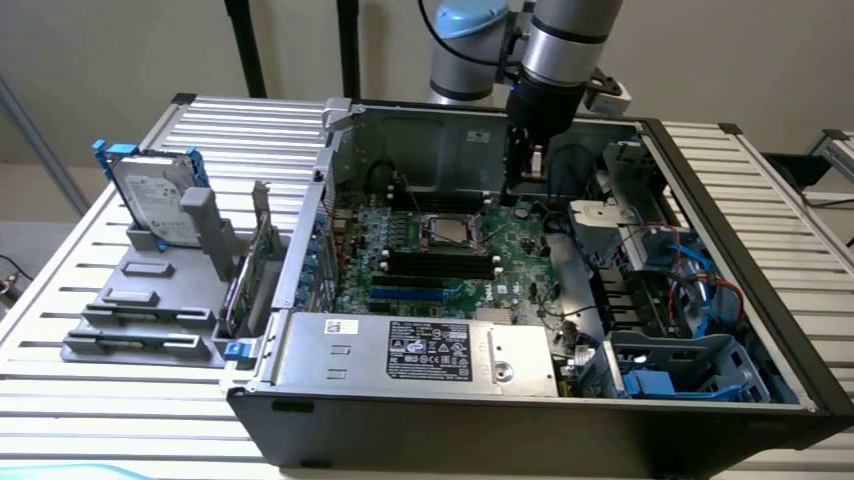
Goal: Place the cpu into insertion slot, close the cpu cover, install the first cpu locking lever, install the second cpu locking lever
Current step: 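Close the cpu cover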
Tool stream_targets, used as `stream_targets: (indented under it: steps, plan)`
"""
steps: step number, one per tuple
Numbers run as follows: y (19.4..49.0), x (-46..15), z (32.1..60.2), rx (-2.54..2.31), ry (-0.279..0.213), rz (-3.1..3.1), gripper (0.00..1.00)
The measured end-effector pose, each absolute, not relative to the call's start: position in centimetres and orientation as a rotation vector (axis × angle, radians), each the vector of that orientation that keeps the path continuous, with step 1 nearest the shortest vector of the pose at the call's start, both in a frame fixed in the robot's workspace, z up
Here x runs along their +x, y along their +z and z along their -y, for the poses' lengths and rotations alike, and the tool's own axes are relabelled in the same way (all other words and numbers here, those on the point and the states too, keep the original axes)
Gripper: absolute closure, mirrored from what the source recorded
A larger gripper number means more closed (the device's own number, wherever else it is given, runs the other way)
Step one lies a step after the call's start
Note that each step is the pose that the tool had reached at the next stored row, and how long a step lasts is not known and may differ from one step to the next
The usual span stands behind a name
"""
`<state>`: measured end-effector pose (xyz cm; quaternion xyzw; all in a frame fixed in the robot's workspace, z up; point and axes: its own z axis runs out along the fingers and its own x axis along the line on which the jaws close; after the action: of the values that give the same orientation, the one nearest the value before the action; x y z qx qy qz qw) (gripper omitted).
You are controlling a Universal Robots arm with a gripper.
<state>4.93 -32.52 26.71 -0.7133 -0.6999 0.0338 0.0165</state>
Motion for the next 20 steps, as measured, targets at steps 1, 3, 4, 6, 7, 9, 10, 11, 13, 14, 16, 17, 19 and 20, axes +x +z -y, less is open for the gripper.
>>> stream_targets:
  steps: [1,3,4,6,7,9,10,11,13,14,16,17,19,20]
  plan:
    - [26.7,5.4,32.5,-2.218,0.105,2.176,0.89]
    - [26.8,6.3,32.5,-2.217,0.105,2.175,0.89]
    - [26.8,6.8,32.5,-2.217,0.105,2.175,0.89]
    - [26.7,7.3,32.5,-2.216,0.106,2.175,0.89]
    - [26.6,7.3,32.5,-2.215,0.106,2.175,0.89]
    - [26.2,7.3,32.5,-2.212,0.106,2.178,0.89]
    - [26.1,7.3,32.5,-2.210,0.107,2.181,0.89]
    - [25.9,7.3,32.5,-2.208,0.106,2.183,0.89]
    - [25.5,7.3,32.5,-2.205,0.106,2.187,0.89]
    - [25.3,7.3,32.5,-2.203,0.106,2.190,0.89]
    - [25.0,7.2,32.5,-2.196,0.105,2.197,0.89]
    - [24.8,7.0,32.5,-2.192,0.106,2.201,0.89]
    - [24.5,6.8,32.5,-2.186,0.106,2.206,0.89]
    - [24.5,6.8,32.5,-2.183,0.110,2.206,0.89]
